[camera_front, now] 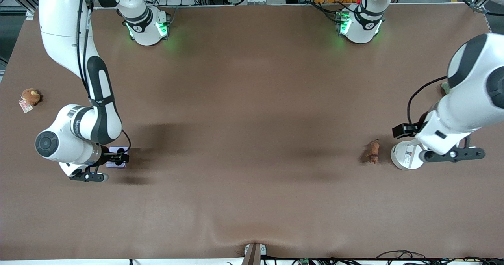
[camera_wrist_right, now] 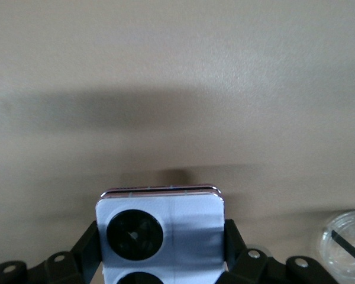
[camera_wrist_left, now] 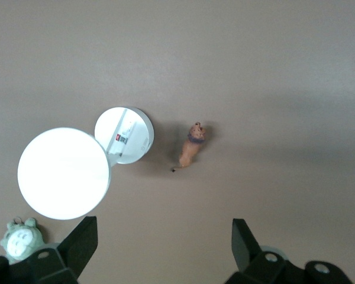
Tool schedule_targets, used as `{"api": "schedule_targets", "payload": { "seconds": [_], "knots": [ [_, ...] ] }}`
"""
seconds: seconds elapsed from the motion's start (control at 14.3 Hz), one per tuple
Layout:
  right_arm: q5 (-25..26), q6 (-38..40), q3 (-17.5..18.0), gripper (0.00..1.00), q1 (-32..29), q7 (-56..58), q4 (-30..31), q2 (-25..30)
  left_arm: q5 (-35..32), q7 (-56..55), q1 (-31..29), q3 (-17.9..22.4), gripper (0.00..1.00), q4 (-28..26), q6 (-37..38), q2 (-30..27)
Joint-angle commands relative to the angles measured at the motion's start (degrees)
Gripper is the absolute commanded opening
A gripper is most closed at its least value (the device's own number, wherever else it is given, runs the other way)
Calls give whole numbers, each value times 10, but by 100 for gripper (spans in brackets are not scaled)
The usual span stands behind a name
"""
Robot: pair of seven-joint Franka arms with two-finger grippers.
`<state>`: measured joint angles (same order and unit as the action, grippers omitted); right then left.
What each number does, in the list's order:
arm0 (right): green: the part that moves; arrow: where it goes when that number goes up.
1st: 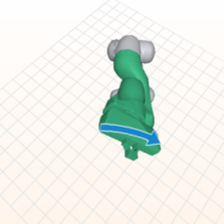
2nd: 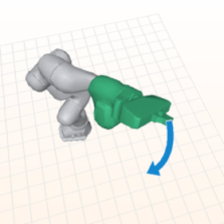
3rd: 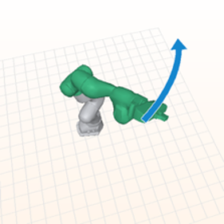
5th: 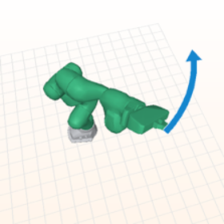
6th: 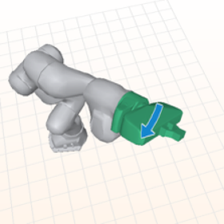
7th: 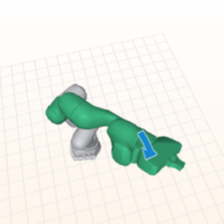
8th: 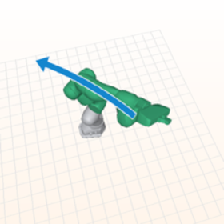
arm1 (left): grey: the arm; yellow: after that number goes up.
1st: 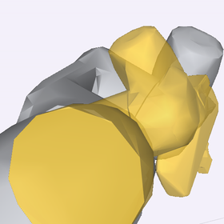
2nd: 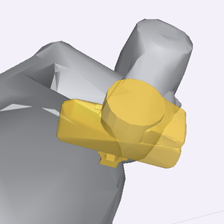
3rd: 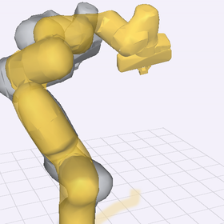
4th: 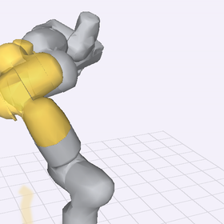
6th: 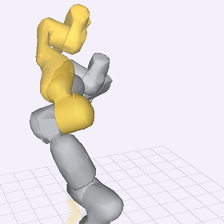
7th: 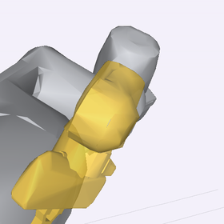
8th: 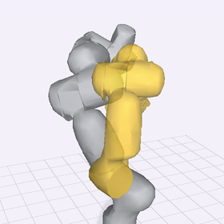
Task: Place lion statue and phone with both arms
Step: 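Open the left gripper while the right gripper carries the phone toward the glass, then lower the phone beside the glass while the left gripper withdraws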
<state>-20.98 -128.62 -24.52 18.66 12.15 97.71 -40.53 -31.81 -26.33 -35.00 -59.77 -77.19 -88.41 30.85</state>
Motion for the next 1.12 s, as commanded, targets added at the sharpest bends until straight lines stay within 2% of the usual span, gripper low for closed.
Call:
{"api": "schedule_targets", "payload": {
  "seconds": [0.0, 0.14, 0.21, 0.28, 0.35, 0.42, 0.56, 0.77, 0.91, 1.05],
  "knots": [
    [-13, -10, 7, 0, -13, 16, -8, -17, 43, 6, -34, -5, 100, -2, 10, -38],
    [-13, -18, 7, 0, -21, 16, -8, -22, 64, 6, -39, -5, 100, -2, 11, -47],
    [-13, -21, 8, 19, -20, 16, -8, -25, 67, 7, -39, -4, 100, -2, 11, -49],
    [-11, -23, 7, 75, -19, 16, -8, -26, 74, 7, -43, -3, 100, -2, 11, -58],
    [-10, -28, 7, 100, -18, 16, -8, -26, 87, 9, -45, -1, 100, -2, 11, -76],
    [-9, -27, 7, 100, -17, 16, -8, -27, 105, 9, -45, 8, 100, -3, 11, -84],
    [-9, -23, 7, 100, -19, 16, -8, -26, 165, 25, -33, 63, 100, -5, 12, -125],
    [-8, -20, 4, 100, -17, 15, -15, -12, 253, 114, 47, 211, 100, -13, 14, -185],
    [-6, -20, 3, 100, -15, 15, -22, 17, 278, 141, 120, 314, 100, -28, 17, -220],
    [-3, 22, -5, 100, -10, 15, -20, 66, 301, 155, 194, 407, 100, -54, 21, -251]
  ]
}}
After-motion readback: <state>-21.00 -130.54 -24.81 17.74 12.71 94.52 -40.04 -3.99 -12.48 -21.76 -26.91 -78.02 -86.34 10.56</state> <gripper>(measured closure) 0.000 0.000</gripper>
